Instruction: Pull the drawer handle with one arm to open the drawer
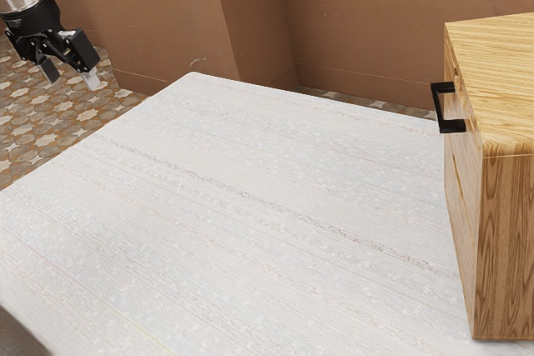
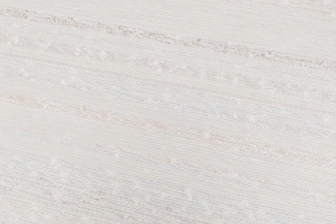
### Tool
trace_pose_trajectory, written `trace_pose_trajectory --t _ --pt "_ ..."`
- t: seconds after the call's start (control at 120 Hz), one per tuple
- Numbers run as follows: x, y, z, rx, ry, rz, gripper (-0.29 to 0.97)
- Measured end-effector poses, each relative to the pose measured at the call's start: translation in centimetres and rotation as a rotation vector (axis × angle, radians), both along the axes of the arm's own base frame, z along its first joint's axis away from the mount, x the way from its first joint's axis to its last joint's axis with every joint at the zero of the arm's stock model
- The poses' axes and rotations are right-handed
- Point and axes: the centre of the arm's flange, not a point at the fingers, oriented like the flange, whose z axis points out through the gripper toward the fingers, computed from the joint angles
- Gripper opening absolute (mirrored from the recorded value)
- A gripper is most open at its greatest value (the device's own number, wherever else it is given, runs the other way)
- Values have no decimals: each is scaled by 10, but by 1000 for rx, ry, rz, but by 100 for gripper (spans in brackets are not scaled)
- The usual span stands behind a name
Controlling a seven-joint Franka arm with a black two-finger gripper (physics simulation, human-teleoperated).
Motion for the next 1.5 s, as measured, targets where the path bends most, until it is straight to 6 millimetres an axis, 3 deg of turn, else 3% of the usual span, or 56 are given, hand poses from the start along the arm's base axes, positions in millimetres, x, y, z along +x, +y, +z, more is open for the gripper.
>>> trace_pose_trajectory --t 0.308,0.4,0.483,0.6,0.708,0.775,0.817,0.883,0.933,0.975,1.1,1.217,1.35,1.5 --pt "2 7 7 2 -19 11 66" --pt "-30 -14 68 8 -152 -39 66" --pt "-41 -18 83 -6 -193 -53 66" --pt "-23 -36 74 -19 -174 -95 66" --pt "4 -89 60 -42 -143 -202 66" --pt "11 -114 54 -57 -119 -251 66" --pt "12 -120 51 -68 -100 -263 66" --pt "13 -122 28 -107 -33 -271 66" --pt "5 -132 7 -160 24 -308 66" --pt "-3 -142 2 -180 47 -333 66" --pt "-15 -197 0 -209 86 -408 66" --pt "-24 -232 5 -241 105 -277 66" --pt "-21 -235 -5 -295 152 -9 66" --pt "-6 -259 -4 -318 167 205 66"
